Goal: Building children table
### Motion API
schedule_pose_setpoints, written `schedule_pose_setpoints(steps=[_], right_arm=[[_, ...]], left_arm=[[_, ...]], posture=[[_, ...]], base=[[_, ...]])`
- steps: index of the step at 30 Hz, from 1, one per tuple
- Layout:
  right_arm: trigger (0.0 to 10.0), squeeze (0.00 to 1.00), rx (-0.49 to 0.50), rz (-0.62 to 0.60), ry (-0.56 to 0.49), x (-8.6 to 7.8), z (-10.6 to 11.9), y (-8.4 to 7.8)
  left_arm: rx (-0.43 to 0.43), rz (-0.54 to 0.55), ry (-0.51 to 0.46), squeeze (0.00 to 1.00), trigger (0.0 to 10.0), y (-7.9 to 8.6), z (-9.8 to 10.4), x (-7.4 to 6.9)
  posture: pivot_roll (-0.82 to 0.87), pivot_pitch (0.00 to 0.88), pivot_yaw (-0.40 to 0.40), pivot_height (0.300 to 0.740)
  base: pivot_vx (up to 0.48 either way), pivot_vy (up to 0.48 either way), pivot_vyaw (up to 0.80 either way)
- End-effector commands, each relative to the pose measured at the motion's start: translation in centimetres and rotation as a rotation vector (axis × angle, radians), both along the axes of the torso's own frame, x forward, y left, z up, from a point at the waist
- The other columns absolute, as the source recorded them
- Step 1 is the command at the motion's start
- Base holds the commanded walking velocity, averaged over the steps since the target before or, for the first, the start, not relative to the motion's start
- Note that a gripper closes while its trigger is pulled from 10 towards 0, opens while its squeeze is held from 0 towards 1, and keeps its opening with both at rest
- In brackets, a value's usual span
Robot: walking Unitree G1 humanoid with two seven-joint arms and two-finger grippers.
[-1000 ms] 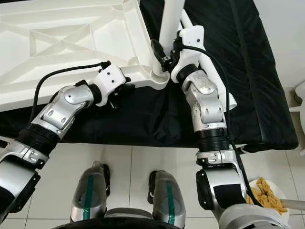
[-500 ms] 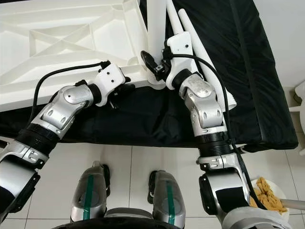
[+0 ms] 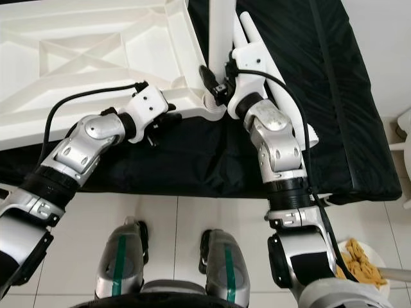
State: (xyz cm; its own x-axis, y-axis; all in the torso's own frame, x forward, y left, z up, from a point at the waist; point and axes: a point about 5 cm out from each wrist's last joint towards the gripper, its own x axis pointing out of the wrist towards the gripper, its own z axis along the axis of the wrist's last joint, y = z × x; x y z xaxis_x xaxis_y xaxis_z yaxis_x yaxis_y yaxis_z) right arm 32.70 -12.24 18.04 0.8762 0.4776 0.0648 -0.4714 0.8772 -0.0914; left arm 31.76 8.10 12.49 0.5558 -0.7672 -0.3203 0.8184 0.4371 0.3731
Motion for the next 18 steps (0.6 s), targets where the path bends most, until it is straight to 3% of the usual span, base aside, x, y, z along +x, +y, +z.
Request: schedule_pose_setpoints(steps=[1,11,18], right_arm=[[10.0,0.00,0.000,-0.036,0.095,0.0,-2.1,-0.6],[10.0,0.00,0.046,-0.039,0.137,-0.1,-3.4,-0.2],[10.0,0.00,0.027,-0.018,0.153,-0.4,-4.3,0.4]], left_arm=[[0.030,-0.107,0.025,0.00,10.0,-0.1,0.4,-0.4],[0.025,-0.109,0.019,0.00,10.0,-0.2,0.5,-0.4],[0.023,-0.109,0.016,0.00,10.0,-0.2,0.6,-0.5]], posture=[[0.05,0.060,-0.040,0.740],[0.05,0.057,-0.042,0.740],[0.05,0.058,-0.045,0.740]], base=[[0.000,0.000,0.00],[0.000,0.000,0.00],[0.000,0.000,0.00]])
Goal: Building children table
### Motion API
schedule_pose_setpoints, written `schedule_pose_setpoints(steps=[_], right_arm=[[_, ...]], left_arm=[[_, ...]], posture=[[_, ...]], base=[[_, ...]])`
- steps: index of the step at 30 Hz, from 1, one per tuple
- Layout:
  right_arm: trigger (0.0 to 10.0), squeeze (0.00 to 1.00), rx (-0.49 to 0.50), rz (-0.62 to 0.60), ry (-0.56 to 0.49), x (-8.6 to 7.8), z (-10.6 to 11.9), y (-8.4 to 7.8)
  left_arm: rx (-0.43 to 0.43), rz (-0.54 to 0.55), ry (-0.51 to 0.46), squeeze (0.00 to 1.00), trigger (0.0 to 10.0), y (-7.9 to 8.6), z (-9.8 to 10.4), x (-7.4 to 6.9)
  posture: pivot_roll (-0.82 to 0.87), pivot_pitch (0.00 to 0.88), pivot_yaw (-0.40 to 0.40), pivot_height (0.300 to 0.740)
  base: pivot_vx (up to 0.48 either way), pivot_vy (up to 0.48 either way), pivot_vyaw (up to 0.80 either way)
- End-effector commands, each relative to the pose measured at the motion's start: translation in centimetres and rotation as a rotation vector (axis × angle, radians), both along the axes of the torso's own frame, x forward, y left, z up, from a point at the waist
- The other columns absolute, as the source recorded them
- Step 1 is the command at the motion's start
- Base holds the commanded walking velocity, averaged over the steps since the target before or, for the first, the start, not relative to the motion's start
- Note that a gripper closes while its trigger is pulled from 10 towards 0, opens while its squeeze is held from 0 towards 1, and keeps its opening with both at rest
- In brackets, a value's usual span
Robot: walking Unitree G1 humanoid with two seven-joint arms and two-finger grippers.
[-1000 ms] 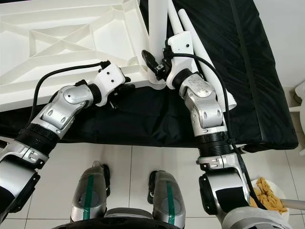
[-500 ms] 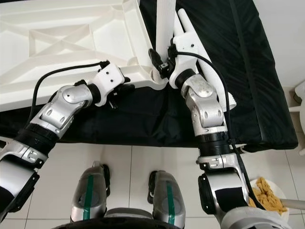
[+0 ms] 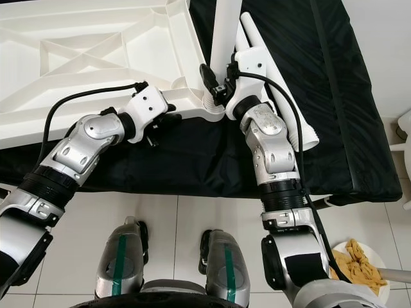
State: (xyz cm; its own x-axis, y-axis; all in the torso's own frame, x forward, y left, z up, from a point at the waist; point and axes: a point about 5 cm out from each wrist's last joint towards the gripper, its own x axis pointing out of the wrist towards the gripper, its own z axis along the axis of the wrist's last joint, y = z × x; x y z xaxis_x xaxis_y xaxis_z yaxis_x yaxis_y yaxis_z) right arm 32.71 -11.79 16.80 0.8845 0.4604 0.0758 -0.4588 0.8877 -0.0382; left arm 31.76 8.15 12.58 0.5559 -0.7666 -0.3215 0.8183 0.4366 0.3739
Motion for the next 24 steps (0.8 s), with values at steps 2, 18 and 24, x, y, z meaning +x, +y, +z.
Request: schedule_pose_setpoints(steps=[2,18,24], right_arm=[[10.0,0.00,-0.043,0.006,0.149,-0.8,-3.8,0.0],[10.0,0.00,-0.129,0.086,0.099,-2.4,-5.0,0.4],[10.0,0.00,-0.153,0.104,0.083,-2.5,-5.1,0.4]], left_arm=[[0.019,-0.106,0.017,0.00,10.0,-0.2,0.6,-0.5],[0.017,-0.102,0.013,0.00,10.0,0.0,0.8,-0.4],[0.016,-0.105,0.013,0.00,10.0,0.0,0.9,-0.4]], posture=[[0.06,0.063,-0.046,0.740],[0.05,0.077,-0.042,0.740],[0.05,0.078,-0.041,0.740]], base=[[0.000,0.000,0.00],[0.000,0.000,0.00],[0.000,0.000,0.00]])
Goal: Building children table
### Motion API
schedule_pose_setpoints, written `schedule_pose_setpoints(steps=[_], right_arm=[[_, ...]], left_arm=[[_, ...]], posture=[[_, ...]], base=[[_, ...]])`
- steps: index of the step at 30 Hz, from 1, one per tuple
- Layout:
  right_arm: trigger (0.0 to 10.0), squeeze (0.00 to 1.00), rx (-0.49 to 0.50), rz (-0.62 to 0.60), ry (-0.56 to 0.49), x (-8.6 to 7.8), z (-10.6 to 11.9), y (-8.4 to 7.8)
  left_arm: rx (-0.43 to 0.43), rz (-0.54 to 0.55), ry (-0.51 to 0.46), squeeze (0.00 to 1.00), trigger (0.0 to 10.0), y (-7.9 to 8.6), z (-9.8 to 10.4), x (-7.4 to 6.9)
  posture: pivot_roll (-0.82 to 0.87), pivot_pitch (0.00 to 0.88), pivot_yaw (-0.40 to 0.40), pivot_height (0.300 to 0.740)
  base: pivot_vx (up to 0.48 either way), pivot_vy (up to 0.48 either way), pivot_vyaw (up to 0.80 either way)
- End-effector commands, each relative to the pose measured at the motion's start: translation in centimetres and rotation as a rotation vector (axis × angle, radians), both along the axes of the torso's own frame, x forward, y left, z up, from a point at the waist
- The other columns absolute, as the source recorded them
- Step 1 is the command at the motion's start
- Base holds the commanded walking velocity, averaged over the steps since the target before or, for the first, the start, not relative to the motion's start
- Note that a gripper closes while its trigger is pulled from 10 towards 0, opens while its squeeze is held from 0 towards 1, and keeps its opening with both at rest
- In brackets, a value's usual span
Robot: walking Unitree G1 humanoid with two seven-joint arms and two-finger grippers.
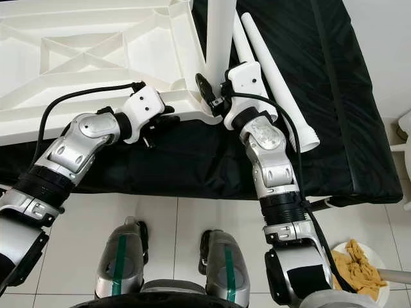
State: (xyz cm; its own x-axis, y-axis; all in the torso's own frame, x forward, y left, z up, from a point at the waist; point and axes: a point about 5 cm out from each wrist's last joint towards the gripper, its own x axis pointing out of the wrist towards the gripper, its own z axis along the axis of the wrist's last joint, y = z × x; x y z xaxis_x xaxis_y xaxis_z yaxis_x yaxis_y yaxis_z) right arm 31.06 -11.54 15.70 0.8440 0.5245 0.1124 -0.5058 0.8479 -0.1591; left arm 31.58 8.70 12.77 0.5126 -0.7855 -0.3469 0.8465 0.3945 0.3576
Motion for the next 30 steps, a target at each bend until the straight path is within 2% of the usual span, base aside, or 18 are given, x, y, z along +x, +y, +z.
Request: schedule_pose_setpoints(steps=[1,3,9,18,19,20,22,24,30], right_arm=[[10.0,0.00,-0.083,0.034,0.170,-0.8,-4.0,0.1],[10.0,0.00,-0.121,0.048,0.152,-0.9,-4.1,0.0],[10.0,0.00,-0.125,0.044,0.158,-0.9,-4.4,-0.1],[10.0,0.00,0.073,-0.015,0.279,-0.3,-4.7,-0.8],[10.0,0.00,0.073,-0.015,0.279,-0.3,-4.7,-0.8],[10.0,0.00,0.116,-0.028,0.295,-0.1,-4.6,-1.1],[10.0,0.00,0.116,-0.028,0.295,-0.1,-4.6,-1.1],[10.0,0.00,0.191,-0.058,0.329,0.1,-4.7,-1.5],[10.0,0.00,0.213,-0.077,0.342,0.2,-4.8,-1.7]], left_arm=[[0.000,-0.062,-0.014,0.00,10.0,-0.5,0.7,-0.2],[-0.001,-0.064,-0.016,0.00,10.0,-0.6,0.8,-0.2],[-0.001,-0.063,-0.018,0.00,10.0,-0.5,0.9,-0.2],[-0.002,-0.064,-0.023,0.00,10.0,-0.4,1.1,-0.1],[-0.002,-0.064,-0.023,0.00,10.0,-0.4,1.1,-0.1],[-0.003,-0.065,-0.025,0.00,10.0,-0.4,1.2,-0.1],[-0.003,-0.065,-0.025,0.00,10.0,-0.4,1.2,-0.1],[-0.002,-0.065,-0.029,0.00,10.0,-0.4,1.3,-0.1],[-0.001,-0.064,-0.032,0.00,10.0,-0.4,1.3,-0.1]], posture=[[0.05,0.078,-0.039,0.740],[0.05,0.078,-0.040,0.740],[0.05,0.078,-0.040,0.740],[0.05,0.078,-0.040,0.740],[0.05,0.078,-0.040,0.740],[0.05,0.078,-0.040,0.740],[0.05,0.078,-0.040,0.740],[0.05,0.079,-0.039,0.740],[0.05,0.078,-0.040,0.740]], base=[[0.000,0.000,0.00],[0.000,0.000,0.00],[0.000,0.000,0.00],[0.000,0.000,0.00],[0.000,0.000,0.00],[0.000,0.000,0.00],[0.000,0.000,0.00],[0.000,0.000,0.00],[0.000,0.000,0.00]])
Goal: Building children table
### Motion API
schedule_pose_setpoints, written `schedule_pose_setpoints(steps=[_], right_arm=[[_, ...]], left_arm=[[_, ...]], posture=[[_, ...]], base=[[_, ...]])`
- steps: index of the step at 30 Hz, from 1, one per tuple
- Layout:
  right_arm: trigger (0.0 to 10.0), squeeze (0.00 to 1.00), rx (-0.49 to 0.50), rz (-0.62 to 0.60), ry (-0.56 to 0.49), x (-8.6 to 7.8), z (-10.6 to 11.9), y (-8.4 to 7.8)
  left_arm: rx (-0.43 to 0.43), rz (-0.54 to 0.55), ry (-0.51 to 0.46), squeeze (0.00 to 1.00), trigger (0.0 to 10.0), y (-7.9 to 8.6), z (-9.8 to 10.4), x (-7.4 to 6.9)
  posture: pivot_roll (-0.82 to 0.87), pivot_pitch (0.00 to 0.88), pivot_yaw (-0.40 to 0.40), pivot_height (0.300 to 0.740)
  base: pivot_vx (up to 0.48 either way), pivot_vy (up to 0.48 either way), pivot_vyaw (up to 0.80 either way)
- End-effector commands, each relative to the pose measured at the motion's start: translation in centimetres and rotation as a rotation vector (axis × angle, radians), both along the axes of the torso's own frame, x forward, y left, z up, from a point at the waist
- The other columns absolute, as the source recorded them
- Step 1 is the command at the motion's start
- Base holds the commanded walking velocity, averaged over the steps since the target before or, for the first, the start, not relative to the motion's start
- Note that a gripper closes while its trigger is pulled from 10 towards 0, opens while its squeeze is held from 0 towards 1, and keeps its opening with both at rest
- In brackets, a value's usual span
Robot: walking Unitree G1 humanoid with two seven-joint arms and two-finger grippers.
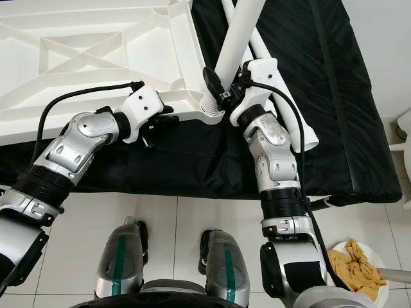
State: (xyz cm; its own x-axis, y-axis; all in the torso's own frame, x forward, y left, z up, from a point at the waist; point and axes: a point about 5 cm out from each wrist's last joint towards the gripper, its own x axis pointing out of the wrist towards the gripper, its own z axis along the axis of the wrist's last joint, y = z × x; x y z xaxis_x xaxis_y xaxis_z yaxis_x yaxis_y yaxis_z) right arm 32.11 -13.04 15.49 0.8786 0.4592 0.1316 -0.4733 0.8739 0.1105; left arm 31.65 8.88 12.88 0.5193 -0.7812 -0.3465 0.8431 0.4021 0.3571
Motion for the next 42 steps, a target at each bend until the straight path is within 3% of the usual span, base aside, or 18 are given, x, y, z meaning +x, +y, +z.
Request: schedule_pose_setpoints(steps=[1,10,15,22,33,42], right_arm=[[10.0,0.00,-0.027,-0.007,0.227,-0.8,-4.6,-0.2],[10.0,0.00,-0.055,-0.003,0.234,-0.9,-5.1,0.1],[10.0,0.00,-0.172,0.079,0.193,-1.7,-5.5,1.2],[10.0,0.00,-0.252,0.146,0.168,-2.4,-5.9,1.9],[10.0,0.00,-0.247,0.126,0.179,-2.5,-6.3,1.5],[10.0,0.00,-0.136,-0.016,0.156,-1.5,-5.4,0.3]], left_arm=[[0.000,-0.073,-0.033,0.00,10.0,-0.6,1.2,-0.1],[-0.002,-0.074,-0.036,0.00,10.0,-0.6,1.3,-0.2],[-0.005,-0.074,-0.044,0.00,10.0,-0.6,1.5,-0.1],[-0.007,-0.074,-0.051,0.00,10.0,-0.6,1.8,-0.1],[-0.007,-0.074,-0.050,0.00,10.0,-0.5,1.8,-0.1],[-0.009,-0.078,-0.049,0.00,10.0,-0.5,1.9,-0.1]], posture=[[0.05,0.078,-0.040,0.740],[0.06,0.073,-0.040,0.740],[0.06,0.068,-0.042,0.740],[0.06,0.070,-0.042,0.740],[0.06,0.081,-0.037,0.740],[0.05,0.085,-0.033,0.740]], base=[[0.000,0.000,0.00],[0.000,0.000,0.00],[0.000,0.000,0.00],[0.000,0.000,0.00],[0.000,0.000,0.00],[0.000,0.000,0.00]])
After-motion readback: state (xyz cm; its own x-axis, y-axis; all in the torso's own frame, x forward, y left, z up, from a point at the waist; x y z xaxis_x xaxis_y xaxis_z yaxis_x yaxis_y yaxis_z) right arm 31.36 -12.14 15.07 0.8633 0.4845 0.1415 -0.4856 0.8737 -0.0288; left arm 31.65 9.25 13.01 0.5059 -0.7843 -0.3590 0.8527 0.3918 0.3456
